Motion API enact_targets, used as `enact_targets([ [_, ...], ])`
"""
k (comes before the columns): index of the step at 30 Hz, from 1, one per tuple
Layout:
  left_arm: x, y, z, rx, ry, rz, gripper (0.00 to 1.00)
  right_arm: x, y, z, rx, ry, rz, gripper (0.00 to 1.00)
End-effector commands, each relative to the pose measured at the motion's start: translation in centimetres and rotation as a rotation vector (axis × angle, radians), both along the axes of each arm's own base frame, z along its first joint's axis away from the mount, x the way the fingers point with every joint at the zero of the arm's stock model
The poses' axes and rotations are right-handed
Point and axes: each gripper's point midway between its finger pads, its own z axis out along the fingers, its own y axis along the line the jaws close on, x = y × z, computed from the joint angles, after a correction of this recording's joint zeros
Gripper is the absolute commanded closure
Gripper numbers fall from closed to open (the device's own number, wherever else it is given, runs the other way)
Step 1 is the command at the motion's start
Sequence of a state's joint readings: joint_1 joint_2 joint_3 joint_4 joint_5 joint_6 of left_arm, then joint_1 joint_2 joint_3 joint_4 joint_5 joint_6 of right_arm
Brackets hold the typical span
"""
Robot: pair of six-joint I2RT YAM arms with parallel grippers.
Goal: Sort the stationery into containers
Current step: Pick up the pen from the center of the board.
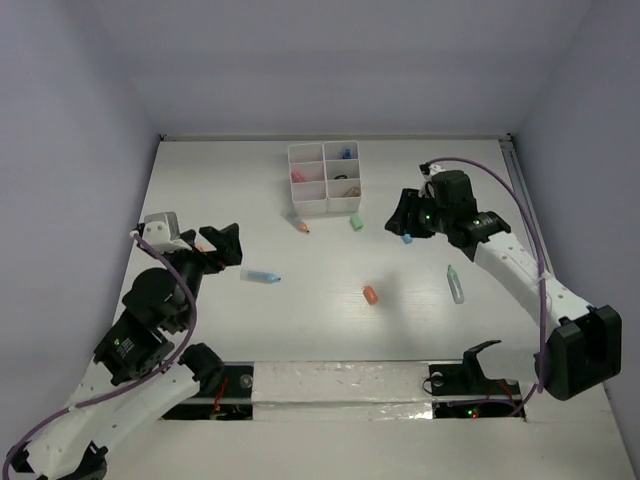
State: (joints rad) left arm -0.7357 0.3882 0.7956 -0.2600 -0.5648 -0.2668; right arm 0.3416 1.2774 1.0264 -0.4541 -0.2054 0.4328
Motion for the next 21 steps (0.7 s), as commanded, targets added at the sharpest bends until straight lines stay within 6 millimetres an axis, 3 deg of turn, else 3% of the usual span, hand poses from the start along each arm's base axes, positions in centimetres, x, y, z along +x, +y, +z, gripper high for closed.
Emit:
enact_targets([
  [1, 0.8, 2.2, -0.1, -0.047, 0.07, 0.174, 0.01, 0.3, 2.7, 4.5, 0.037, -0.178, 0.098, 0.56],
  [4, 1.5, 1.9, -2.3, -0.026, 0.175, 0.22, 0.01, -1.4, 5.9, 3.2, 0.049, -0.18, 0.225, 0.82],
  [7, 3.1, 0.5, -5.1, -0.013, 0.274, 0.249, 0.01, -2.4, 8.3, 2.1, 0.062, -0.192, 0.32, 0.84],
  [10, 4.9, -0.6, -8.5, -0.025, 0.397, 0.249, 0.01, -3.0, 9.1, 1.8, 0.089, -0.227, 0.37, 0.83],
  [11, 5.7, 0.1, -9.5, -0.034, 0.424, 0.274, 0.01, -3.0, 9.2, 2.0, 0.097, -0.245, 0.38, 0.83],
  [12, 6.4, -0.5, -10.0, -0.073, 0.432, 0.237, 0.01, -3.2, 9.2, 2.0, 0.105, -0.244, 0.382, 0.83],
  [14, 6.8, 0.6, -13.5, -0.091, 0.508, 0.282, 0.01, -3.8, 9.3, 2.4, 0.138, -0.269, 0.391, 0.81],
  [15, 7.4, 1.7, -14.2, -0.133, 0.514, 0.325, 0.02, -4.2, 9.4, 2.5, 0.157, -0.269, 0.4, 0.81],
  [17, 7.1, 2.5, -17.6, -0.153, 0.584, 0.357, 0.06, -5.0, 9.6, 2.6, 0.175, -0.275, 0.415, 0.8],
  [19, 6.9, 4.2, -19.6, -0.201, 0.614, 0.423, 0.27, -6.1, 9.7, 2.4, 0.191, -0.271, 0.439, 0.79],
  [21, 7.2, 5.5, -20.0, -0.237, 0.59, 0.47, 0.4, -7.2, 10.0, 2.0, 0.209, -0.255, 0.473, 0.78],
])
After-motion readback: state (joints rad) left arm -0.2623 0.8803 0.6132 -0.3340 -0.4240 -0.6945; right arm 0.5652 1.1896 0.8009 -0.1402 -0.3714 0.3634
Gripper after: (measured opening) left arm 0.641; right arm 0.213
